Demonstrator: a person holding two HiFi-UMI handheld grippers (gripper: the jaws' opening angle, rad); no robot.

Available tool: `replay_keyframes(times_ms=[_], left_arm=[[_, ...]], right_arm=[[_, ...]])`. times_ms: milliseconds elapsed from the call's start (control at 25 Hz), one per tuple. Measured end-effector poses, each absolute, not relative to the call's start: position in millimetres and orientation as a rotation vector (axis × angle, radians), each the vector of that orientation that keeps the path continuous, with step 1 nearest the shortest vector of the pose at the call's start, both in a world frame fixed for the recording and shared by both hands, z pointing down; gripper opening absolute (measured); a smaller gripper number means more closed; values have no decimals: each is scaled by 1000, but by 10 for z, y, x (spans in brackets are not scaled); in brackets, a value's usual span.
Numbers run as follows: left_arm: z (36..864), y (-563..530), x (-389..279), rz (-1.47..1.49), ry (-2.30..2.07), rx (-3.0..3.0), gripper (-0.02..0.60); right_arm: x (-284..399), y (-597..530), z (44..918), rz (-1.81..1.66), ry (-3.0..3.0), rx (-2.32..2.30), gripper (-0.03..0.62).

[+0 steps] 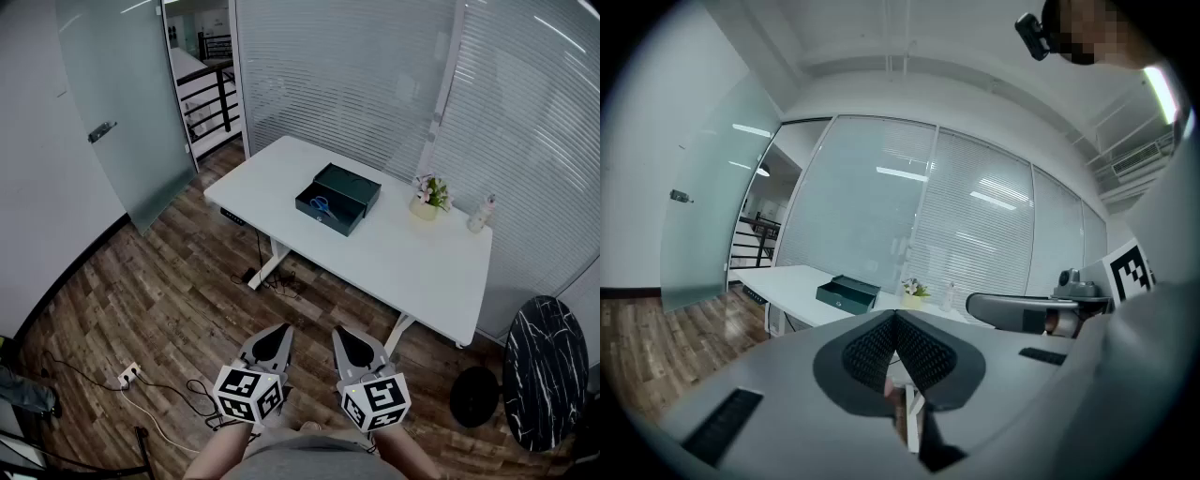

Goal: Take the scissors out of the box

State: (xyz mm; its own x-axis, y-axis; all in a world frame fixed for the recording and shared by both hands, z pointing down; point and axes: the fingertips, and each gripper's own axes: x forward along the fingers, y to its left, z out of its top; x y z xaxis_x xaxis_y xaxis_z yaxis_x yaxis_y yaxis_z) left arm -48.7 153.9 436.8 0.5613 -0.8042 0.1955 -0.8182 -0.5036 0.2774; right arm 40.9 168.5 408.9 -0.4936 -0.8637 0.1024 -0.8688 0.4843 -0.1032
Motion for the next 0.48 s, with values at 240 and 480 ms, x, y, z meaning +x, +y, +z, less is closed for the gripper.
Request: replay_keyframes(times_ms=[240,480], left_arm=[[4371,1601,-536,69,-1331,2460,5],[4363,1686,-536,55,-1342,2452,5]], right_arm=[[341,1756,4112,211,-2678,1554,9],[361,1823,4103,200,-2678,1535,9]])
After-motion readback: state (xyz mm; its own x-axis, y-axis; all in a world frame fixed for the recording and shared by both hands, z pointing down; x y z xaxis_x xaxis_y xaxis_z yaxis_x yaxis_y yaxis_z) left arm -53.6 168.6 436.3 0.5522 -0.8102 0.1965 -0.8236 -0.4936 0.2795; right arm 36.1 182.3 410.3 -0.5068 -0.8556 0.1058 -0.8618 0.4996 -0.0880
